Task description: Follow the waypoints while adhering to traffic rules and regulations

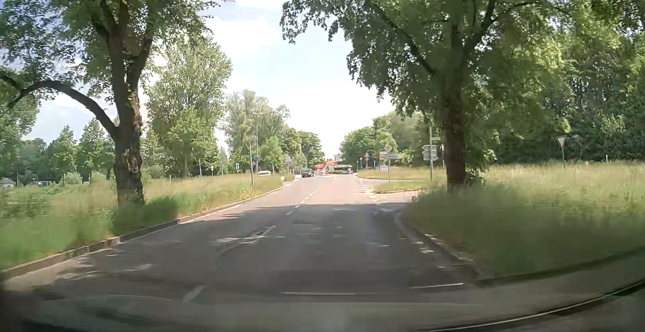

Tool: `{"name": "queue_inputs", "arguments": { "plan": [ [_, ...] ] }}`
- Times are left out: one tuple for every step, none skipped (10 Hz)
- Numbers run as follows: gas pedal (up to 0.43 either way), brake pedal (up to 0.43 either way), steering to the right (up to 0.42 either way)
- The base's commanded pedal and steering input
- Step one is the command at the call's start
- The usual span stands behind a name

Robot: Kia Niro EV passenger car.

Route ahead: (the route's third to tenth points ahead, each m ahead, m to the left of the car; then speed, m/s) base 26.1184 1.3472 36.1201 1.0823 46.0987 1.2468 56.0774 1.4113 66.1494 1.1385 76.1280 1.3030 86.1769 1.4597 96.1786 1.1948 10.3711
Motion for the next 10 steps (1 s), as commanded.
{"name": "queue_inputs", "arguments": {
  "plan": [
    [0.02,0.0,-0.005],
    [0.008,0.0,-0.004],
    [0.008,0.0,-0.004],
    [0.008,0.0,-0.003],
    [0.008,0.0,-0.003],
    [0.039,0.0,-0.003],
    [0.118,0.0,-0.003],
    [0.118,0.0,-0.003],
    [0.118,0.0,-0.003],
    [0.118,0.0,-0.002]
  ]
}}
